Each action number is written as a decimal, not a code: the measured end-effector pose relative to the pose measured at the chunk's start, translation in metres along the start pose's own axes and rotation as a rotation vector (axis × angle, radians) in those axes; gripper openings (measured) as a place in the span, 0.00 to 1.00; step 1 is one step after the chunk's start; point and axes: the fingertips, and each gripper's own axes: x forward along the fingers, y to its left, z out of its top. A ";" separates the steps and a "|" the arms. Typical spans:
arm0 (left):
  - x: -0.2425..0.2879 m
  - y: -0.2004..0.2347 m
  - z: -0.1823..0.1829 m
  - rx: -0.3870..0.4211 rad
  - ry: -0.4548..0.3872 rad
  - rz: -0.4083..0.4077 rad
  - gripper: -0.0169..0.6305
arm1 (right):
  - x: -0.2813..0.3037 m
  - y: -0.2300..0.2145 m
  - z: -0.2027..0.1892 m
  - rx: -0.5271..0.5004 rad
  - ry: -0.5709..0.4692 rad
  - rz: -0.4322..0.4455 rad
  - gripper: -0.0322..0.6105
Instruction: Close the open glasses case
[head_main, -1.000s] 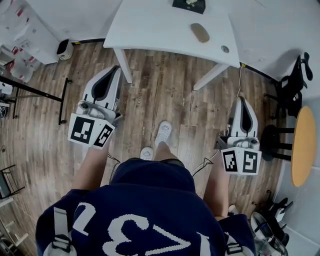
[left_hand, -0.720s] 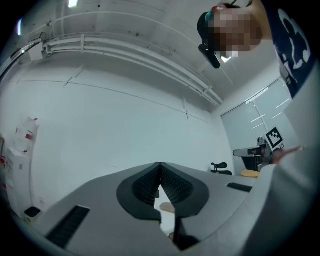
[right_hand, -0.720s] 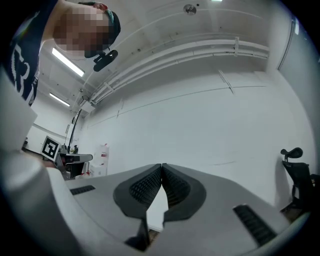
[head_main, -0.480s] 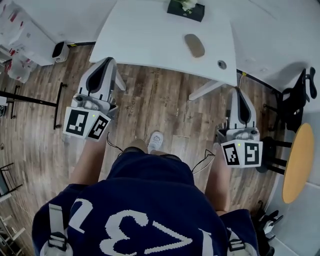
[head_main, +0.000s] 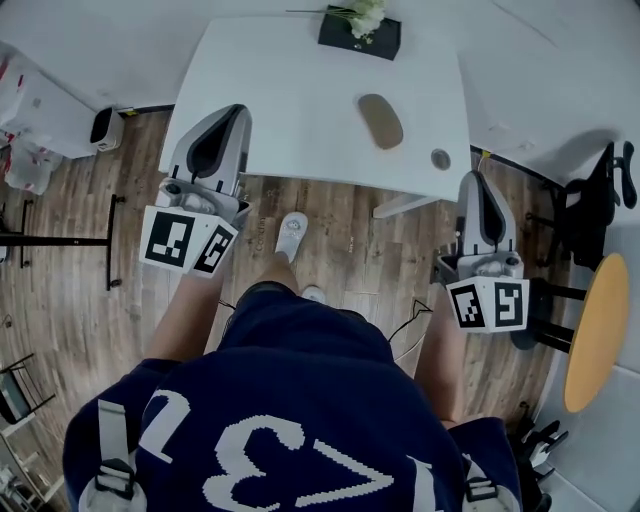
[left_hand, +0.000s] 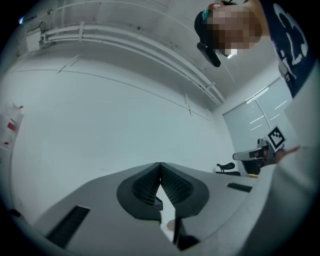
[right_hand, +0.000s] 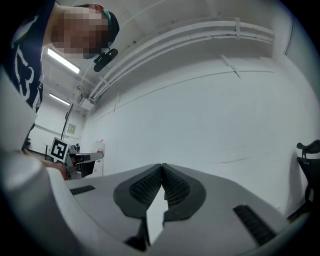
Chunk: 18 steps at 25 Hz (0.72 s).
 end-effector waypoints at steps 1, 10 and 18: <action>0.018 0.007 -0.002 -0.005 -0.008 -0.014 0.05 | 0.014 -0.007 0.000 -0.002 -0.006 -0.012 0.09; 0.168 0.066 -0.013 -0.019 -0.047 -0.188 0.05 | 0.138 -0.058 0.010 -0.019 -0.067 -0.139 0.09; 0.223 0.099 -0.039 -0.055 -0.015 -0.216 0.05 | 0.195 -0.079 -0.013 0.002 -0.009 -0.164 0.09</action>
